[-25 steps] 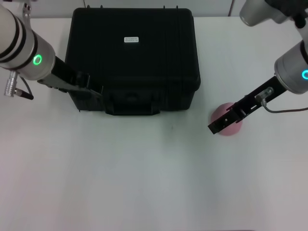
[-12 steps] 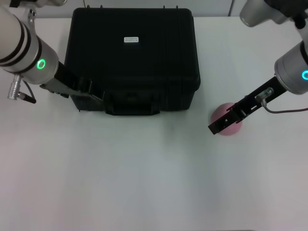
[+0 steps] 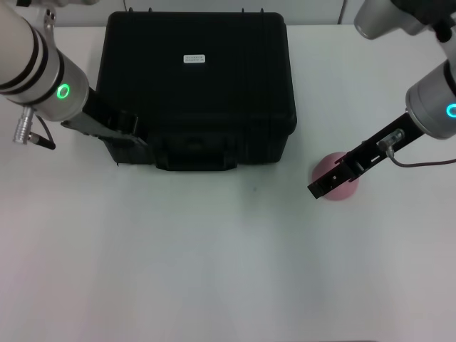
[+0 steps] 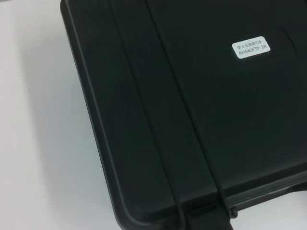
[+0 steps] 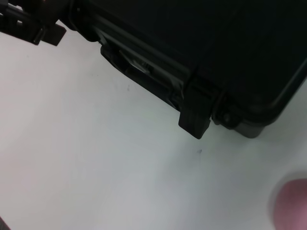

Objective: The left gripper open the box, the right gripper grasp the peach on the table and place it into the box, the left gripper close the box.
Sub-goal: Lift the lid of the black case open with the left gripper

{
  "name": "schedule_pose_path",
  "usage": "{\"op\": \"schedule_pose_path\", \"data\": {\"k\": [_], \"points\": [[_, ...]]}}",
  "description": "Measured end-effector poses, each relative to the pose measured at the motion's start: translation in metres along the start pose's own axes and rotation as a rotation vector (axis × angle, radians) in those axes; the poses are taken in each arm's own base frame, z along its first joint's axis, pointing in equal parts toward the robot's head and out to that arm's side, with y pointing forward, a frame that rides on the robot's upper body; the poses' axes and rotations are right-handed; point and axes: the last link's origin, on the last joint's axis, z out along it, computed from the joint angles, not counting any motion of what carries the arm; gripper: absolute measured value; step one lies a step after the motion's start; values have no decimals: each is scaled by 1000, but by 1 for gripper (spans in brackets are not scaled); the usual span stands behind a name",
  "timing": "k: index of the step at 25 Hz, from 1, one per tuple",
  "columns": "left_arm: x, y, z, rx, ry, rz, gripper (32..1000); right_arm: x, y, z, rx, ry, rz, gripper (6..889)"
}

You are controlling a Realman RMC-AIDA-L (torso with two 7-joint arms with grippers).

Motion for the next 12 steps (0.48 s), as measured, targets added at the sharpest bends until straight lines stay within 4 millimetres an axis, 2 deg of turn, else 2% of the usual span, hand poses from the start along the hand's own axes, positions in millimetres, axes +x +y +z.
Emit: {"op": "schedule_pose_path", "data": {"k": [1,6,12], "points": [[0,0,0,0,0,-1,766,0,0,0,0,0,0,813],[-1,-1,2,1,-9,-3,536,0,0,0,0,0,0,812],[-1,-1,2,-1,-9,5,404,0,0,0,0,0,-1,811]]}}
